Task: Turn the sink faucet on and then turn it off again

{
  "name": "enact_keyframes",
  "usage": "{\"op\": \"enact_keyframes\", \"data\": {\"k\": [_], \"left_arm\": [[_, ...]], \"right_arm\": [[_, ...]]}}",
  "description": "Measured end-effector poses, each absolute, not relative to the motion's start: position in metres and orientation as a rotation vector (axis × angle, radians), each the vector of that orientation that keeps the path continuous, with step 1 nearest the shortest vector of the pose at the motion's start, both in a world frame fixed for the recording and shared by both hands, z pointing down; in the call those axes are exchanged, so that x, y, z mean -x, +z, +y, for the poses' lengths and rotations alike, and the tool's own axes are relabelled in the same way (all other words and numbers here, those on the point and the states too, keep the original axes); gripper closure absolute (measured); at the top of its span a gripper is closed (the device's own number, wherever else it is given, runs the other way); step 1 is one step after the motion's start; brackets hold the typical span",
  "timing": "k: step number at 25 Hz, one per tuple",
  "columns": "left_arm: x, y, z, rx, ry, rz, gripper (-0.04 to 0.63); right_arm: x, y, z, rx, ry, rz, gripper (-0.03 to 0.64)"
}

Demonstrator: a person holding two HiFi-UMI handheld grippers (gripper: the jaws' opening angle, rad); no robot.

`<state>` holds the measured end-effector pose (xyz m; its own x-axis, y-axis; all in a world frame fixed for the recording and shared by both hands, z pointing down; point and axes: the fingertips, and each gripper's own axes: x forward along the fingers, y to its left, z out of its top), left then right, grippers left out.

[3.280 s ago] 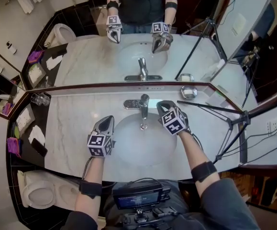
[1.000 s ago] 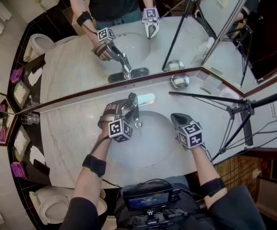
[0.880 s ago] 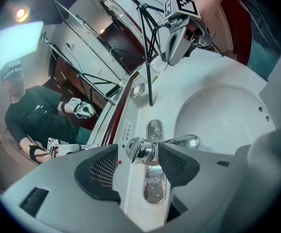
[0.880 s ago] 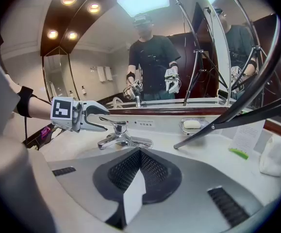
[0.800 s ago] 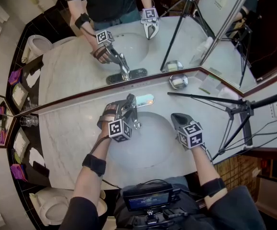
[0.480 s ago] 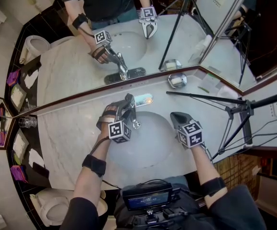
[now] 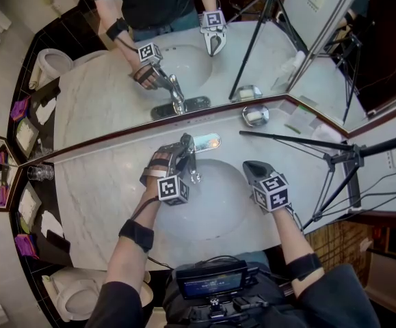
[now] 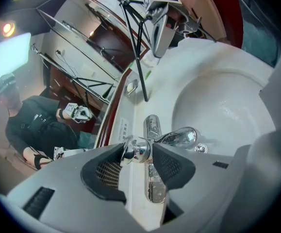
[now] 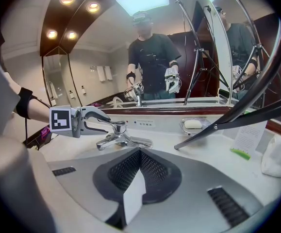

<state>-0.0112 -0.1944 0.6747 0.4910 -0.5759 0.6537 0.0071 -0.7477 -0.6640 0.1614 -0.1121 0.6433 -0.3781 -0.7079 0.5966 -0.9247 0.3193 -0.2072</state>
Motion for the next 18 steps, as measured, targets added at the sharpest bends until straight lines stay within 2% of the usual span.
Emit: {"op": "enact_keyframes", "data": {"k": [18], "left_arm": [[0.022, 0.689, -0.176, 2.112, -1.243, 0.479, 0.459]], "right_arm": [[-0.155, 0.641, -0.116, -1.439, 0.736, -2.202, 0.597]]}}
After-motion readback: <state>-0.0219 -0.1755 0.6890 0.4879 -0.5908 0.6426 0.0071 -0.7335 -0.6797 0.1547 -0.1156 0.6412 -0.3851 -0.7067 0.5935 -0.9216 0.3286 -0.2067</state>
